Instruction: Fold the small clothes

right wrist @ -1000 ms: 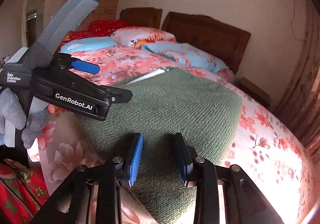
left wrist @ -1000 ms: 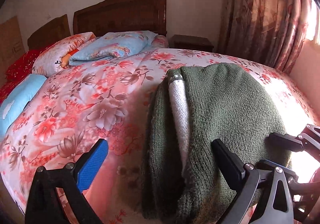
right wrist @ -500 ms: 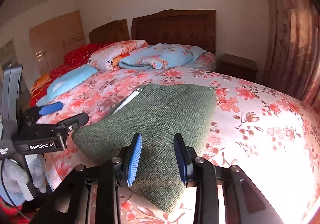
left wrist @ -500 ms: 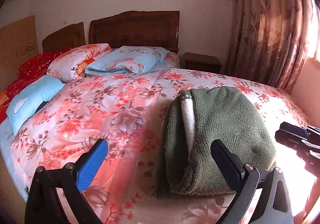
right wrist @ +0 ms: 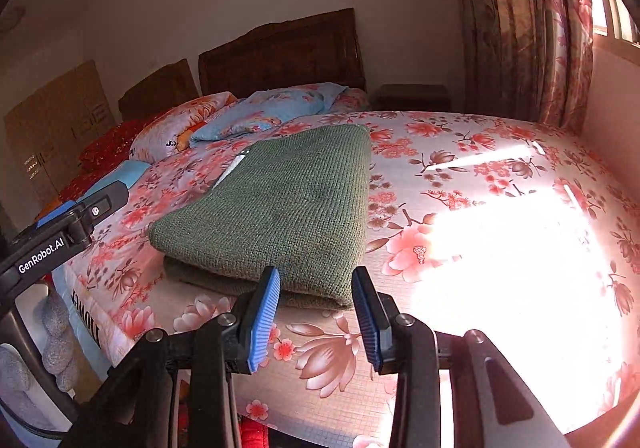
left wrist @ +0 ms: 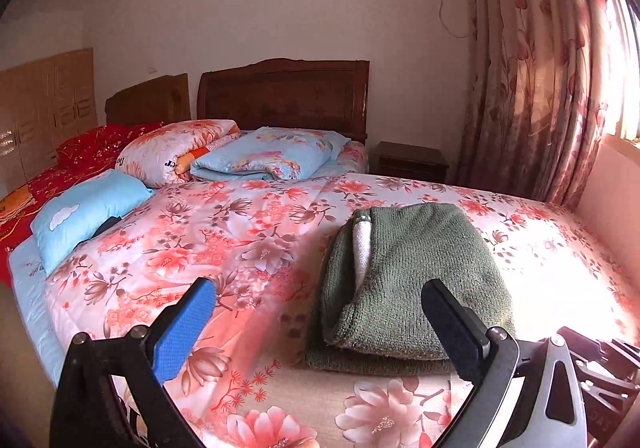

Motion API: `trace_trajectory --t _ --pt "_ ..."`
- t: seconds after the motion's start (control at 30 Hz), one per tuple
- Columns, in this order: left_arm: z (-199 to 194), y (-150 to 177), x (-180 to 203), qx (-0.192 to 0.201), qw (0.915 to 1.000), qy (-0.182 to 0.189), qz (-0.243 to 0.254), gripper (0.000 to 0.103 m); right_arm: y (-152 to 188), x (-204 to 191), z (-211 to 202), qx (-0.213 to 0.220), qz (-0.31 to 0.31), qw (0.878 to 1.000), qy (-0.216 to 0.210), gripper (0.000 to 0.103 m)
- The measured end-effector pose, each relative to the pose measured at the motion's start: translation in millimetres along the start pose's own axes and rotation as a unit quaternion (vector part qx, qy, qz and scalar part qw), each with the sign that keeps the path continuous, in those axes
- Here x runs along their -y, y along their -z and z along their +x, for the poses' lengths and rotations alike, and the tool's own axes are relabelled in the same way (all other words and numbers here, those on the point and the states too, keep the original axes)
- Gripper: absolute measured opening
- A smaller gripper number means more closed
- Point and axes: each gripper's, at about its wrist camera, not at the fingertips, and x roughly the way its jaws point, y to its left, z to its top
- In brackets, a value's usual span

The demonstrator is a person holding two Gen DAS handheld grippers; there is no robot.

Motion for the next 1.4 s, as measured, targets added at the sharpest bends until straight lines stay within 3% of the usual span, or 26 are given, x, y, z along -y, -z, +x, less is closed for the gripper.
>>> trace_trajectory --t 0.17,0.4,1.4 --pt "0.9 9.7 9.3 -0.025 0.9988 0.041 0.004 0.103 1.5 -15.4 -1.0 0.013 -0.036 0.999 0.027 0.038" --pt "0.7 26.5 28.7 -0.043 0.9955 0.076 0.039 0.103 -1.2 1.9 2.9 0.016 -0.009 0.999 0.036 0.038" --pt "-0.6 29.7 22.9 -0.037 0.9954 0.08 0.036 0.103 3.3 -17.9 9.9 0.017 -0.043 0.998 0.039 0.038"
